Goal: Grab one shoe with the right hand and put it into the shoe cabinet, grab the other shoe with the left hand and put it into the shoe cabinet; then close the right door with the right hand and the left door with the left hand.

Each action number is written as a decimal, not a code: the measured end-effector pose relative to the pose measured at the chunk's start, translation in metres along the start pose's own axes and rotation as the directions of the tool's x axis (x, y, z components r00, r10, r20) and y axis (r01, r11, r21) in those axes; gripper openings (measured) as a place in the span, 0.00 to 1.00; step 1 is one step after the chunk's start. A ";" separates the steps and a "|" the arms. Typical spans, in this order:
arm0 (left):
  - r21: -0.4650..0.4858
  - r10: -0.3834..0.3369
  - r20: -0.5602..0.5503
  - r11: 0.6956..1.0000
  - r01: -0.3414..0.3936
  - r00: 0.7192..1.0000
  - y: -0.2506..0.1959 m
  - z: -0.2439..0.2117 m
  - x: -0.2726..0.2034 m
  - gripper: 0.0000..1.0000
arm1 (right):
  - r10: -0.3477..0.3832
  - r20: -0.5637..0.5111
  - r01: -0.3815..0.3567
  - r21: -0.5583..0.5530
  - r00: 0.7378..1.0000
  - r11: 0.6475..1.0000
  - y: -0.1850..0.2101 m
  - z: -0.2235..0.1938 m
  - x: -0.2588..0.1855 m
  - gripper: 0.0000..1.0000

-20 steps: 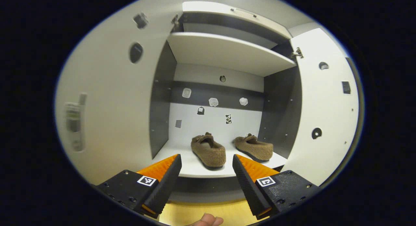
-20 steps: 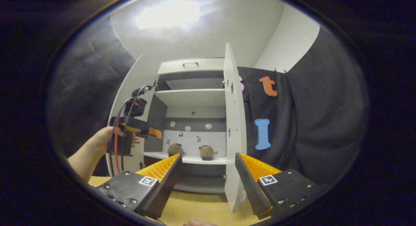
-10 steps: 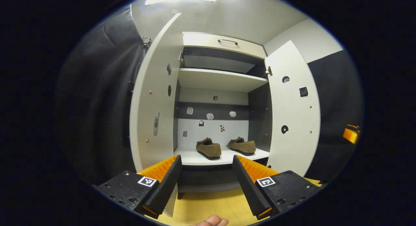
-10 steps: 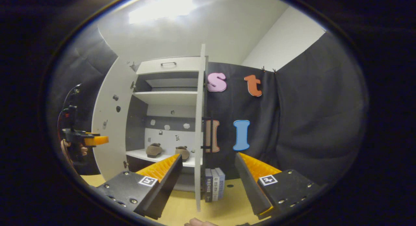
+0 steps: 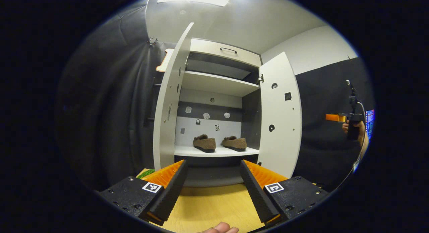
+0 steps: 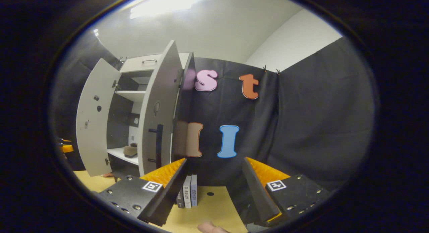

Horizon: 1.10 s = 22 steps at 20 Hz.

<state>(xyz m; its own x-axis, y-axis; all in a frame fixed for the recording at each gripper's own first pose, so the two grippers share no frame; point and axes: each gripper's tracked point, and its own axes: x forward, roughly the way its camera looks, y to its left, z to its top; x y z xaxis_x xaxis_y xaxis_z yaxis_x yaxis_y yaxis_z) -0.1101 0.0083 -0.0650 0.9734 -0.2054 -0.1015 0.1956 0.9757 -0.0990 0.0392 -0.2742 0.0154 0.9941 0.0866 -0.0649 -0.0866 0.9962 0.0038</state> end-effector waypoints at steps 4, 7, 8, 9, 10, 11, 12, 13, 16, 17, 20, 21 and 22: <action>0.004 0.014 -0.023 1.000 -0.014 1.000 0.021 -0.004 -0.013 0.96 | -0.039 -0.081 0.038 -0.022 0.996 0.999 -0.029 -0.029 0.046 0.97; 0.033 0.043 -0.009 0.999 -0.043 0.999 0.036 0.004 -0.025 0.96 | -0.025 -0.112 0.026 0.013 0.993 1.000 -0.002 -0.035 0.082 0.98; 0.026 0.043 -0.006 0.999 -0.043 0.999 0.037 0.007 -0.027 0.92 | -0.011 -0.121 0.013 0.016 0.993 1.000 0.011 -0.036 0.092 0.98; 0.016 0.037 -0.009 0.999 -0.037 0.999 0.038 0.007 -0.029 0.96 | 0.008 -0.122 -0.006 0.018 0.992 1.000 0.024 -0.035 0.103 0.98; 0.005 0.031 -0.012 1.000 -0.031 0.999 0.039 0.008 -0.032 0.96 | 0.033 -0.122 -0.031 0.017 0.992 0.999 0.040 -0.033 0.109 0.98; -0.005 0.028 -0.011 1.000 -0.028 1.000 0.042 0.009 -0.033 0.96 | 0.050 -0.124 -0.049 0.016 0.991 0.999 0.056 -0.033 0.116 0.98; -0.009 0.031 -0.014 0.999 -0.031 0.999 0.046 0.009 -0.035 0.92 | 0.056 -0.130 -0.055 0.010 0.990 0.998 0.068 -0.034 0.122 0.98; -0.008 0.038 -0.013 0.999 -0.038 0.999 0.050 0.008 -0.036 0.96 | 0.062 -0.142 -0.064 -0.003 0.988 0.998 0.077 -0.035 0.127 0.98; -0.007 0.052 -0.018 0.999 -0.052 0.999 0.060 0.004 -0.040 0.96 | 0.106 -0.157 -0.109 -0.011 0.982 0.994 0.118 -0.039 0.129 0.98; -0.006 0.052 -0.017 0.999 -0.052 0.999 0.061 0.003 -0.043 0.96 | 0.112 -0.146 -0.115 -0.010 0.983 0.993 0.123 -0.036 0.125 0.90; -0.005 0.063 0.000 0.998 -0.063 0.998 0.067 0.006 -0.048 0.96 | 0.145 -0.156 -0.142 0.028 0.977 0.989 0.147 -0.038 0.125 0.86; -0.003 0.065 0.003 0.998 -0.065 0.998 0.069 0.007 -0.049 0.96 | 0.156 -0.159 -0.153 0.032 0.975 0.988 0.155 -0.039 0.125 0.86; -0.002 0.070 0.003 0.998 -0.070 0.998 0.070 0.007 -0.050 0.96 | 0.166 -0.151 -0.163 0.034 0.974 0.986 0.163 -0.036 0.124 0.86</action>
<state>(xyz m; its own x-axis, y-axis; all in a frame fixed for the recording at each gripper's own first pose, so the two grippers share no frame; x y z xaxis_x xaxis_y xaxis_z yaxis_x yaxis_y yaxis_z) -0.1441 0.0876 -0.0600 0.9850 -0.1364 -0.1053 0.1268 0.9875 -0.0936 0.1463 -0.1008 -0.0281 0.9444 0.2498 -0.2136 -0.2453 0.9683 0.0478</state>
